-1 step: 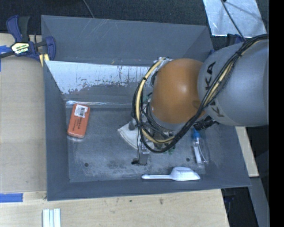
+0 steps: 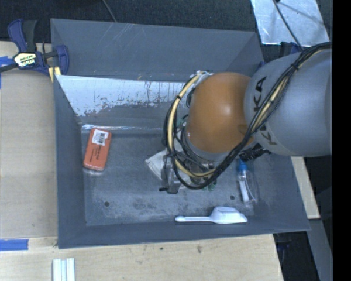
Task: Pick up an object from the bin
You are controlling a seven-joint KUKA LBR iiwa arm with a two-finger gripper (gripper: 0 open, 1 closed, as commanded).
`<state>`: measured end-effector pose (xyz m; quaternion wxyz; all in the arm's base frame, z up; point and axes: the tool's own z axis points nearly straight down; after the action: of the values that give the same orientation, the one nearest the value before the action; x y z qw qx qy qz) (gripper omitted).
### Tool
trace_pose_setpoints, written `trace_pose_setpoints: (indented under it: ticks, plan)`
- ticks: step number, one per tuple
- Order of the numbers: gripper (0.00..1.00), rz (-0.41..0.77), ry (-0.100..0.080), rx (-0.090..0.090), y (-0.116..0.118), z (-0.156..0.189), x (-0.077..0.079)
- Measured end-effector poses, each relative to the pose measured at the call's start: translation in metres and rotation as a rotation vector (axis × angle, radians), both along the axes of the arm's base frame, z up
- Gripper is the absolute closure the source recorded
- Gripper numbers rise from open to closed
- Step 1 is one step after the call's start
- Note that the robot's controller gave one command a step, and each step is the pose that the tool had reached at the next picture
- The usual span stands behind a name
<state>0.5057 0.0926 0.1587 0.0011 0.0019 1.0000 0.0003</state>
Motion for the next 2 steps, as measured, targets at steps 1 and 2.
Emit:
trace_pose_setpoints:
  ticks: [1,2]
  plan:
    - [0.0,0.0,0.0,0.0,0.0,0.0,0.0]
    - [0.0,0.0,0.0,0.0,-0.0001,0.0,0.0]
